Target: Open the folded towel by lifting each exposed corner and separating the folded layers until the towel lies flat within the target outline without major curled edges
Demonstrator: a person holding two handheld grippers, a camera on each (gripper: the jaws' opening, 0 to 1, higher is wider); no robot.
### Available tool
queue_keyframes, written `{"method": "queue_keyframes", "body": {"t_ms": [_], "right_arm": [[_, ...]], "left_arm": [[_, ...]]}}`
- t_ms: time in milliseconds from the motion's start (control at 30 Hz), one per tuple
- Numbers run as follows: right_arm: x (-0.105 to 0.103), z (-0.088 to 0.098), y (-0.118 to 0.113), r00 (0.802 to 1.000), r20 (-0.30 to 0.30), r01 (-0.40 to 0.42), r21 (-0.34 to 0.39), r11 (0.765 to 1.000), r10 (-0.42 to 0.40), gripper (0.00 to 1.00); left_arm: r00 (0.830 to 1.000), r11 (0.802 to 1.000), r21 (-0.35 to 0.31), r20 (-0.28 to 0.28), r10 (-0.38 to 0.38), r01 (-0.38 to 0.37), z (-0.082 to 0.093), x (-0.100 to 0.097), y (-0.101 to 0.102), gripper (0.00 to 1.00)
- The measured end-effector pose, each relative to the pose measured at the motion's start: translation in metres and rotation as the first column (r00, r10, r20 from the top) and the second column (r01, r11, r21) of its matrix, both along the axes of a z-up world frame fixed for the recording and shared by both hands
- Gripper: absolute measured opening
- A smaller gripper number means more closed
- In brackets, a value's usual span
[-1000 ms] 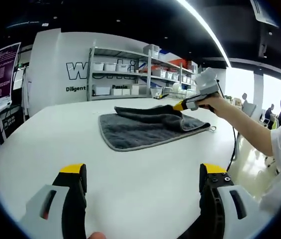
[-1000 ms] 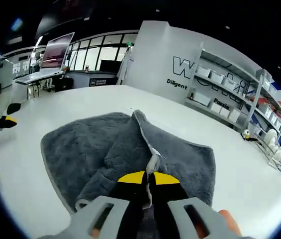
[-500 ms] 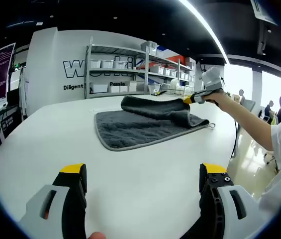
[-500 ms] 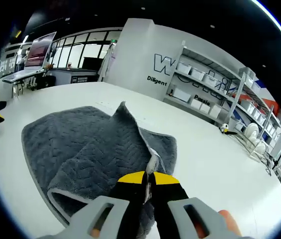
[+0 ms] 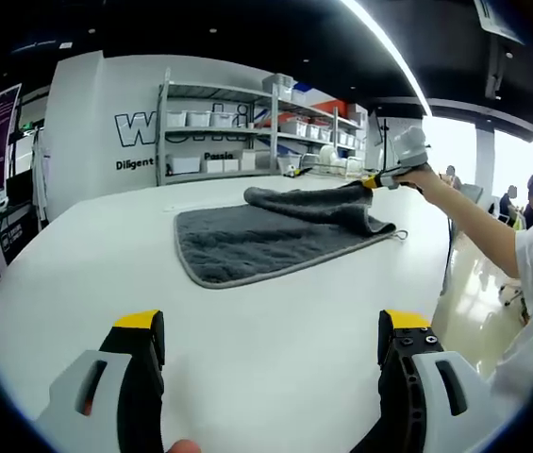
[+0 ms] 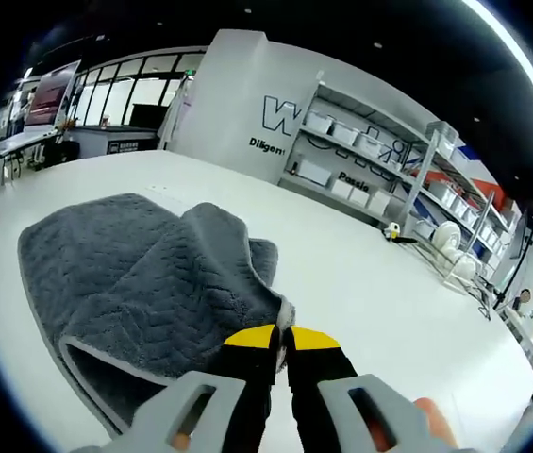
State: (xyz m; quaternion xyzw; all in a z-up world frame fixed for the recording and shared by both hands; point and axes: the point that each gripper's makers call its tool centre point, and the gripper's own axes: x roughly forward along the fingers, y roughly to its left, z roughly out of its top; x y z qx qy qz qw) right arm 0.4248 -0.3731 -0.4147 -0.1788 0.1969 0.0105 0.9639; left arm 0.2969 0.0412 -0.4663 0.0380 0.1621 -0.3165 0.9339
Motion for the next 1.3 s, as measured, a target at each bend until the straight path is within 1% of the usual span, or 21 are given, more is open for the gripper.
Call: {"method": "queue_keyframes", "body": {"t_ms": [200,433,533,633,833,967,1100,1200,1300], "right_arm": [[-0.008,0.006,-0.019,0.999,0.011,0.042,-0.012,0.999,-0.042,0.01],[-0.02,0.007,-0.048,0.995,0.017,0.099,-0.015,0.995,-0.099,0.0],[-0.027,0.008,-0.064,0.991,0.024,0.135,-0.014,0.991,-0.135,0.0],[-0.026,0.01,-0.085,0.987,0.028,0.161,-0.003,0.987,-0.16,0.0],[-0.028,0.012,-0.118,0.978,0.035,0.208,-0.007,0.978,-0.207,0.0],[-0.036,0.013,-0.139,0.968,0.043,0.247,-0.005,0.969,-0.246,0.0],[-0.045,0.011,-0.157,0.959,0.044,0.281,-0.006,0.96,-0.281,0.0],[-0.056,0.01,-0.175,0.945,0.051,0.322,0.001,0.947,-0.322,0.0],[-0.07,0.01,-0.196,0.928,0.056,0.369,0.012,0.929,-0.369,0.0]], "left_arm": [[1.0,1.0,0.0,-0.002,0.002,-0.002,0.0,0.002,0.002,0.93],[1.0,1.0,0.002,-0.005,0.009,-0.009,-0.002,0.004,0.005,0.93],[1.0,1.0,0.005,-0.01,0.01,-0.01,-0.003,0.005,0.006,0.93],[1.0,1.0,0.007,-0.012,0.011,-0.011,-0.004,0.005,0.006,0.93],[1.0,1.0,0.008,-0.013,0.009,-0.009,-0.005,0.006,0.005,0.93],[1.0,1.0,0.008,-0.014,0.006,-0.006,-0.005,0.006,0.003,0.93],[1.0,1.0,0.009,-0.012,0.005,-0.005,-0.004,0.006,0.003,0.93],[1.0,1.0,0.009,-0.012,0.008,-0.008,-0.004,0.006,0.004,0.93],[1.0,1.0,0.01,-0.014,0.009,-0.009,-0.005,0.006,0.004,0.93]]}}
